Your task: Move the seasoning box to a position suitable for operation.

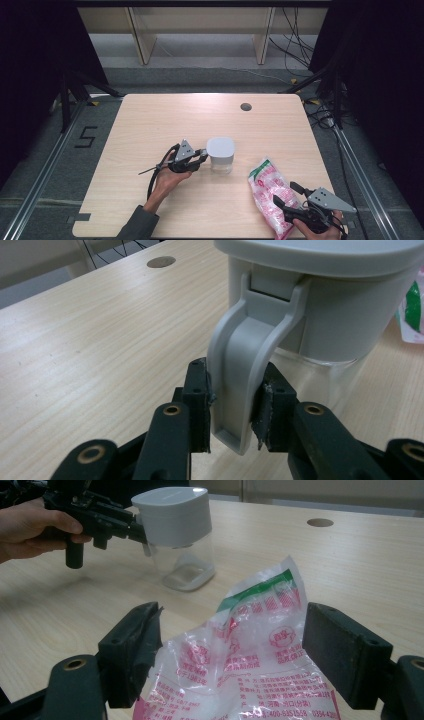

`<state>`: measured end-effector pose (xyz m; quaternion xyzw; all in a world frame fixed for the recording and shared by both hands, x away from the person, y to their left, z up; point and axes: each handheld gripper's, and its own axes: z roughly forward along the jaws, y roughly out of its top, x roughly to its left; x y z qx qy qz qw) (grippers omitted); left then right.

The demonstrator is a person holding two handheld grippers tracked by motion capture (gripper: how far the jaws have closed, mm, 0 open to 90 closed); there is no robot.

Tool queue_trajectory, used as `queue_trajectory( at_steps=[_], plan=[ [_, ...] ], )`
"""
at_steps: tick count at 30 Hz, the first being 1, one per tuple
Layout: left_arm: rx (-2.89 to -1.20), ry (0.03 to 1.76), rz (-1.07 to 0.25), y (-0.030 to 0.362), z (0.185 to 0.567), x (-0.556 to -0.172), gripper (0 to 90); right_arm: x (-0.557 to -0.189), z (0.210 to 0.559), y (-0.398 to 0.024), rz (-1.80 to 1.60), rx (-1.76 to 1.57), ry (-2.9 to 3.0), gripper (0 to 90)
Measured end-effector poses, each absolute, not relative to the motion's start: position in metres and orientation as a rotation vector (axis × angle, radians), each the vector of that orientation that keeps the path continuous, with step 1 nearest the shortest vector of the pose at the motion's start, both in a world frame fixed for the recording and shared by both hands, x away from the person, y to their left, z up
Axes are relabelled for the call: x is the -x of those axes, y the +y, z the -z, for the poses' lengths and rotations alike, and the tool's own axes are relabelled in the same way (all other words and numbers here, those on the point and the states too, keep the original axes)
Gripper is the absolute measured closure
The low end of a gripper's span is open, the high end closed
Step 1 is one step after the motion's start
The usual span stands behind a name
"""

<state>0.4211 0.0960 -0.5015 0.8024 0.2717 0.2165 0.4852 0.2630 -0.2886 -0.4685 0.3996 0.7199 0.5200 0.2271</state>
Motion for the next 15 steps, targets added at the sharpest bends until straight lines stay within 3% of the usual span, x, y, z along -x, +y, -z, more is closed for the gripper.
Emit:
queue_trajectory(
  at_steps=[15],
  plan=[
    [-1.949, 0.625, -0.48, 0.087, 0.503, -0.406, 70.1, -0.262, 0.468, -0.289, -1.431, -1.099, 1.979, 24.2]
  ],
)
